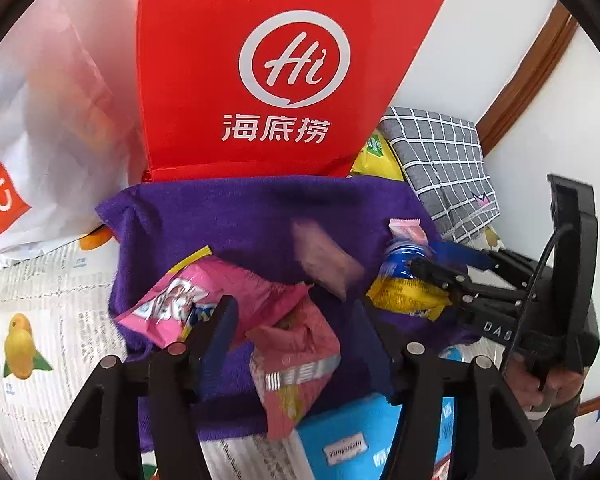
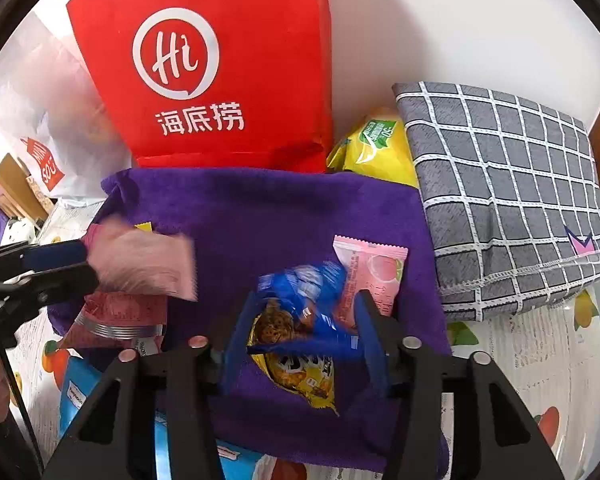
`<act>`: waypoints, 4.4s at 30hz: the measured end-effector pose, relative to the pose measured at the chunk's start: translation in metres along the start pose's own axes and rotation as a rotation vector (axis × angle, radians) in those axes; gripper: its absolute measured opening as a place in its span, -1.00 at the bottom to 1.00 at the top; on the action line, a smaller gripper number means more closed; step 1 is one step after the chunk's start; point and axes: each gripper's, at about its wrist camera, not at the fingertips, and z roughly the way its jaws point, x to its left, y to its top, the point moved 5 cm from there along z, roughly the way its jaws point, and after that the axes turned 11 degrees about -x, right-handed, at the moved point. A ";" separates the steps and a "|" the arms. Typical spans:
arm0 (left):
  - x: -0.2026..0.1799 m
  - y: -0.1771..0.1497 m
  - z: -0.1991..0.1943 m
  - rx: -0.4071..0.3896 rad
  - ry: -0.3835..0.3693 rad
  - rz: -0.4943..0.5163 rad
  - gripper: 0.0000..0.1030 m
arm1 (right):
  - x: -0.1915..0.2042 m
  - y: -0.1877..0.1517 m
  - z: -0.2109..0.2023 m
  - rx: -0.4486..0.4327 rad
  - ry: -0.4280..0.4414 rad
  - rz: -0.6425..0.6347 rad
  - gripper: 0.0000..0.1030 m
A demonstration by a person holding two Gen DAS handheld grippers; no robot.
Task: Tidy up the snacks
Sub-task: 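Lower both snacks onto the purple towel and open both tools, then withdraw both tools from the towel back toward the snack pile, then reach the right tool toward the red-white candy bag beside the tissue pack, then lift the red-white candy bag with the right tool while the left tool grasps the white paper packet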
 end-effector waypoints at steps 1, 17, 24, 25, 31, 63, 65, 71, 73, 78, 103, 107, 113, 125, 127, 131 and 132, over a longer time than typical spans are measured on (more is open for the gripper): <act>0.000 -0.001 -0.003 -0.003 0.003 0.004 0.14 | 0.001 0.001 -0.004 -0.008 -0.009 -0.002 0.11; -0.021 -0.040 -0.086 -0.088 0.017 0.027 0.16 | 0.018 -0.032 -0.122 -0.153 -0.026 0.088 0.30; -0.037 -0.065 -0.122 -0.124 0.031 0.050 0.16 | 0.010 -0.056 -0.164 -0.189 -0.023 0.205 0.29; -0.038 -0.069 -0.126 -0.126 0.031 0.045 0.16 | 0.010 -0.059 -0.169 -0.188 -0.033 0.204 0.30; -0.028 -0.086 -0.149 -0.135 0.031 -0.035 0.16 | 0.016 -0.086 -0.195 -0.196 -0.069 0.176 0.29; 0.032 -0.164 -0.144 -0.064 0.066 -0.135 0.34 | 0.064 -0.165 -0.112 -0.027 0.111 0.412 -0.14; 0.032 -0.167 -0.142 -0.059 0.068 -0.131 0.34 | 0.065 -0.163 -0.111 -0.031 0.122 0.434 -0.14; 0.032 -0.172 -0.141 -0.051 0.068 -0.126 0.34 | 0.068 -0.155 -0.110 -0.030 0.150 0.483 -0.14; 0.031 -0.172 -0.142 -0.052 0.066 -0.128 0.34 | 0.069 -0.153 -0.107 -0.026 0.154 0.498 -0.20; 0.033 -0.171 -0.145 -0.056 0.077 -0.129 0.34 | 0.068 -0.151 -0.104 -0.003 0.177 0.534 -0.48; -0.016 -0.167 -0.149 -0.060 0.056 -0.088 0.34 | 0.014 -0.178 -0.204 -0.013 0.014 0.221 -0.81; -0.024 -0.169 -0.144 -0.049 0.061 -0.078 0.34 | 0.007 -0.186 -0.187 -0.007 0.037 0.240 -0.79; -0.019 -0.171 -0.138 -0.050 0.066 -0.124 0.34 | 0.006 -0.178 -0.155 -0.041 0.015 0.230 -0.66; -0.031 -0.181 -0.104 0.008 0.096 -0.087 0.34 | 0.006 -0.195 -0.126 0.004 0.009 0.160 -0.65; -0.037 -0.183 -0.098 0.023 0.091 -0.084 0.34 | 0.004 -0.198 -0.126 0.010 0.015 0.137 -0.65; -0.040 -0.187 -0.084 0.064 0.092 -0.127 0.34 | 0.008 -0.200 -0.121 0.005 -0.002 0.032 -0.62; -0.041 -0.188 -0.081 0.075 0.087 -0.137 0.34 | 0.009 -0.200 -0.120 -0.006 -0.012 0.006 -0.62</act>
